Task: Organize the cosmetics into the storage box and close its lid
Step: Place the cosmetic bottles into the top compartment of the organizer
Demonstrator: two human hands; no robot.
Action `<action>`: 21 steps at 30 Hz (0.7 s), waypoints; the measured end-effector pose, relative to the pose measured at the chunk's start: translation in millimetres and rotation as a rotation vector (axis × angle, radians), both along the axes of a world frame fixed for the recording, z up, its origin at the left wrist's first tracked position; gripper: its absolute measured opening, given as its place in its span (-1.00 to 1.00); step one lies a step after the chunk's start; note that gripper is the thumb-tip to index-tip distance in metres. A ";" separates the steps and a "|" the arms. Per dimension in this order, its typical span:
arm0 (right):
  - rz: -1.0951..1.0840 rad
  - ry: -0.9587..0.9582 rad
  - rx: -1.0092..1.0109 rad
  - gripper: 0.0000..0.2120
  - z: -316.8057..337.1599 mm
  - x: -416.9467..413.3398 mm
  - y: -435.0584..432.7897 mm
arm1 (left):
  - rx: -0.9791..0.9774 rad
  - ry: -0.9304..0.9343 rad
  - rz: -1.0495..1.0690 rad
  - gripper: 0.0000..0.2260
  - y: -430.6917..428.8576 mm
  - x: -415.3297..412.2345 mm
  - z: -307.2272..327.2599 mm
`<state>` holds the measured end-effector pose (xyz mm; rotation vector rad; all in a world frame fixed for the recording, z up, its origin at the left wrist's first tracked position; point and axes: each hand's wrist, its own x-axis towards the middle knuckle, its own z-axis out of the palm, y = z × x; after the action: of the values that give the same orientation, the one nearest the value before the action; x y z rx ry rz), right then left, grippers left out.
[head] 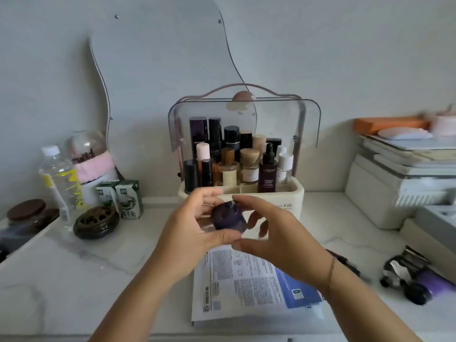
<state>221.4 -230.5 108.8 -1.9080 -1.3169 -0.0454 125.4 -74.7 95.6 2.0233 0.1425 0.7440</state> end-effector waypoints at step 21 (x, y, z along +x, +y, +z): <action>-0.179 0.055 0.083 -0.54 23.1 43.5 25.9 | 0.053 -0.281 0.206 -0.65 -16.8 35.8 -16.2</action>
<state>264.9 -204.7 131.9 -1.9368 -1.0888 -0.1348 161.2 -91.5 79.4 1.9489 0.1714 1.1643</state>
